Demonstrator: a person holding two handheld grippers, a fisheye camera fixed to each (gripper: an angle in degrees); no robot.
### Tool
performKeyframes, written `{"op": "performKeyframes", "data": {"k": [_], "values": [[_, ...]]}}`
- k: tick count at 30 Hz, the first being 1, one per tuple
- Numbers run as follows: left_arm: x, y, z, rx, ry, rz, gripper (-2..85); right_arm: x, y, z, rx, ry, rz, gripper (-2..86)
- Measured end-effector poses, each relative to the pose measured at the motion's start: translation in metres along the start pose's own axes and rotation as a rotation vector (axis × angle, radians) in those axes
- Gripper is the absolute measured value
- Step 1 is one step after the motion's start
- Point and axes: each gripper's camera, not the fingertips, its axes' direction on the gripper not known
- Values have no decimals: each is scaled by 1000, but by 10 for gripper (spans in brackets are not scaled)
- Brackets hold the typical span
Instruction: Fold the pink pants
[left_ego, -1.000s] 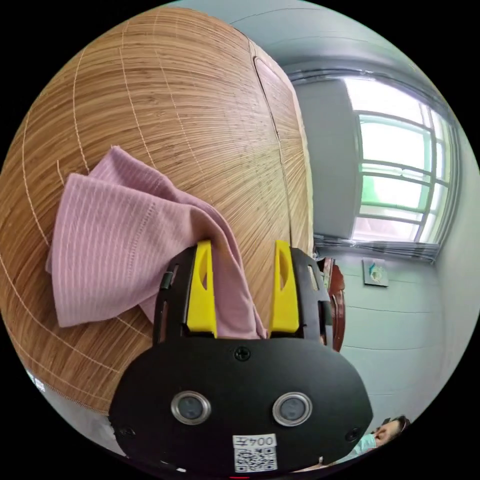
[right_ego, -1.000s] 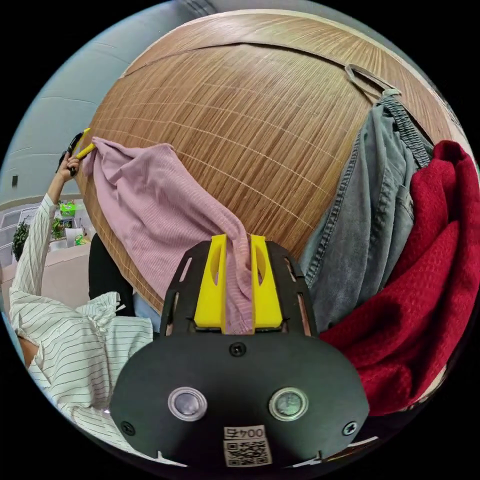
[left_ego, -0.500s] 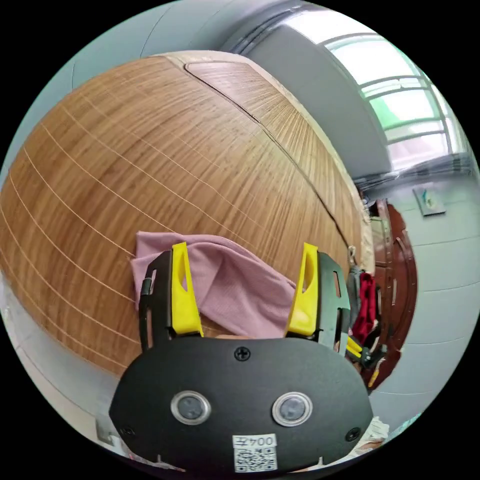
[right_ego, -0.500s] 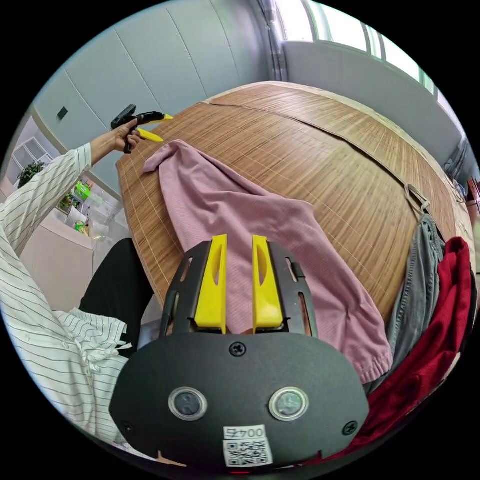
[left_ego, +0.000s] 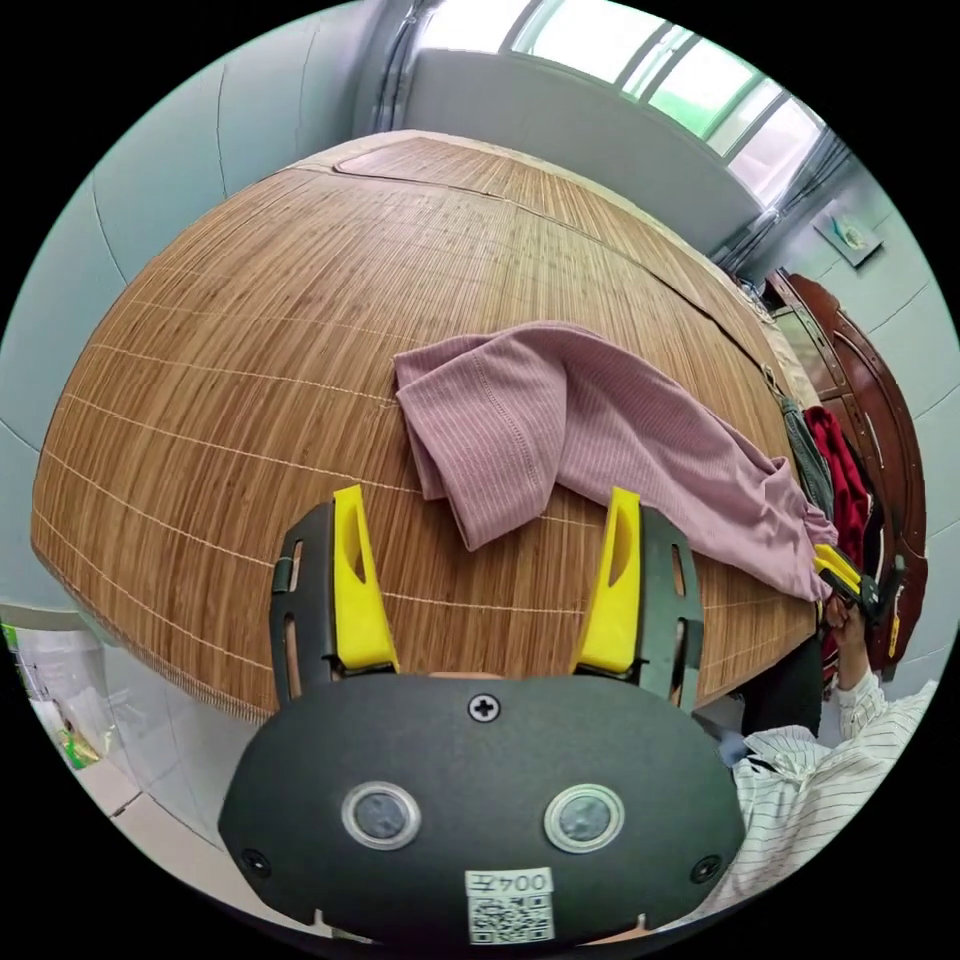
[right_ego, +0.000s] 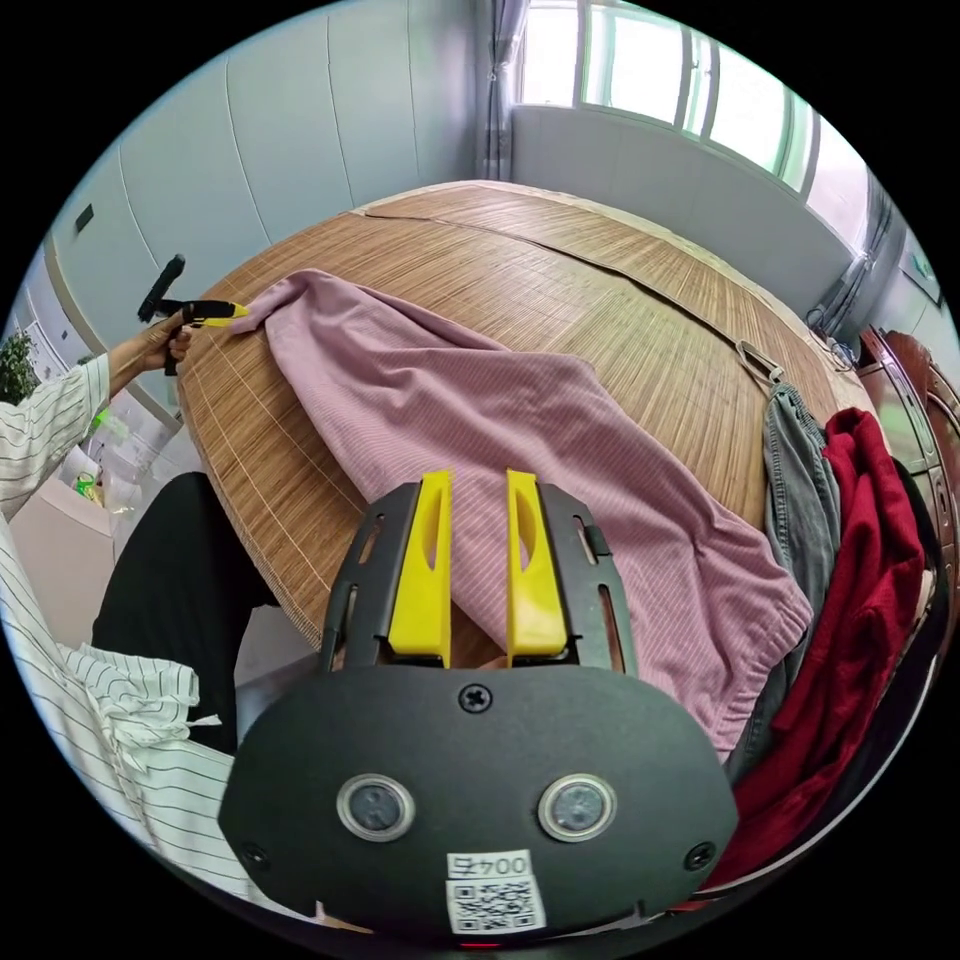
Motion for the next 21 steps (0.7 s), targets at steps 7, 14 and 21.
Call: {"op": "performKeyframes", "data": {"k": [7, 14, 21], "values": [[14, -24, -8, 48, 22, -9, 239, -16, 11, -7, 48, 60, 22, 95], [10, -49, -38, 17, 38, -26, 111, -55, 9, 9, 22, 51, -88, 158], [-17, -101, -91, -249, 75, -33, 72, -30, -30, 36, -217, -158, -297, 68]]}}
